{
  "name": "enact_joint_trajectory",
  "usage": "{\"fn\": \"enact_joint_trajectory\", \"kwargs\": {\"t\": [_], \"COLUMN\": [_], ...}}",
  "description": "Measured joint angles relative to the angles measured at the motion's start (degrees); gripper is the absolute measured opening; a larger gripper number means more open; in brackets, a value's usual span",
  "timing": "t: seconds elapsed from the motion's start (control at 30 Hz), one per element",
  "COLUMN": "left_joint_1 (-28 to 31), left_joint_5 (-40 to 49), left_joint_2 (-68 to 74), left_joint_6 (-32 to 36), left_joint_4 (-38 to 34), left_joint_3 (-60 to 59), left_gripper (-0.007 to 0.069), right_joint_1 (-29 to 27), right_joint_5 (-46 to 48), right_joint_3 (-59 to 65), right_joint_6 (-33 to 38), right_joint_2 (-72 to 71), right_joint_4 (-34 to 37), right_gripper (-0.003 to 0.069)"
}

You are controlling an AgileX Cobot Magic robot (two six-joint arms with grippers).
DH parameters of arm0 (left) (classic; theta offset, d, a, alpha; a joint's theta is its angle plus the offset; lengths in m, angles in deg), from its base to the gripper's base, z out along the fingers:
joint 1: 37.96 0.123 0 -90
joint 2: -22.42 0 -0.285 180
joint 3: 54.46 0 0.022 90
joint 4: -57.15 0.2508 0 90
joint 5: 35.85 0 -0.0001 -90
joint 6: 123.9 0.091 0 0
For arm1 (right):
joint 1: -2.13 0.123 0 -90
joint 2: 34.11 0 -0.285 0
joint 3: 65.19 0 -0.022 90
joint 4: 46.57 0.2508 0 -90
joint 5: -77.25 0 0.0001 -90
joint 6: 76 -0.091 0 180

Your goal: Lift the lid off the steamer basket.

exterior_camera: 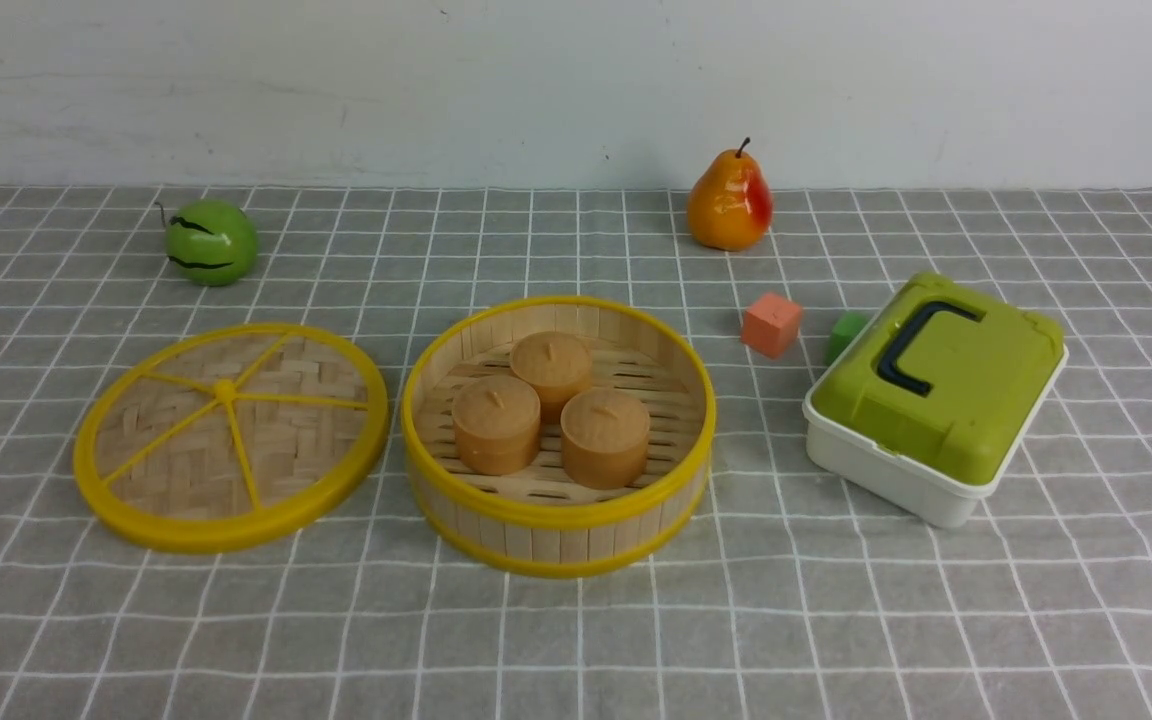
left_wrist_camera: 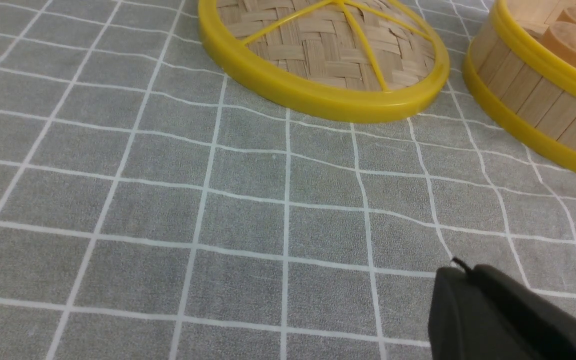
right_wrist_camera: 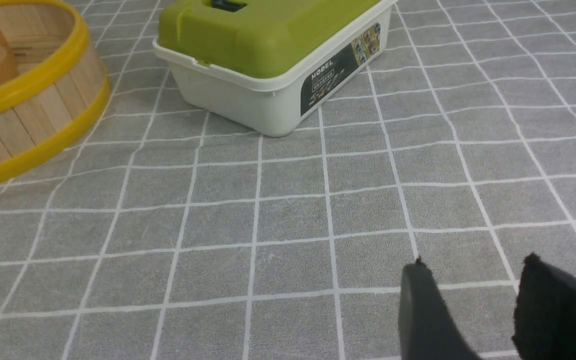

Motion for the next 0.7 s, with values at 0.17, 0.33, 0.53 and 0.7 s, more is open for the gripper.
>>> {"fn": "enact_joint_trajectory", "kwargs": {"t": [0.17, 0.33, 0.53, 0.7], "left_joint_1": [0.0, 0.0, 0.0, 0.0], "left_joint_5": [0.0, 0.0, 0.0, 0.0], "left_joint_2": [0.0, 0.0, 0.0, 0.0], "left_joint_6": [0.0, 0.0, 0.0, 0.0], "left_joint_4": [0.0, 0.0, 0.0, 0.0], "left_joint_3": [0.0, 0.0, 0.0, 0.0], "left_gripper": [0.0013, 0.0015, 0.002, 0.0023], "right_joint_1": [0.0, 0.0, 0.0, 0.0], "right_joint_5": [0.0, 0.0, 0.0, 0.0], "right_joint_3": [0.0, 0.0, 0.0, 0.0], "right_joint_6": [0.0, 0.0, 0.0, 0.0], "right_joint_2": [0.0, 0.0, 0.0, 0.0], "right_joint_4": [0.0, 0.0, 0.0, 0.0], "right_gripper": [0.0241, 0.0241, 0.0241, 0.0241]}}
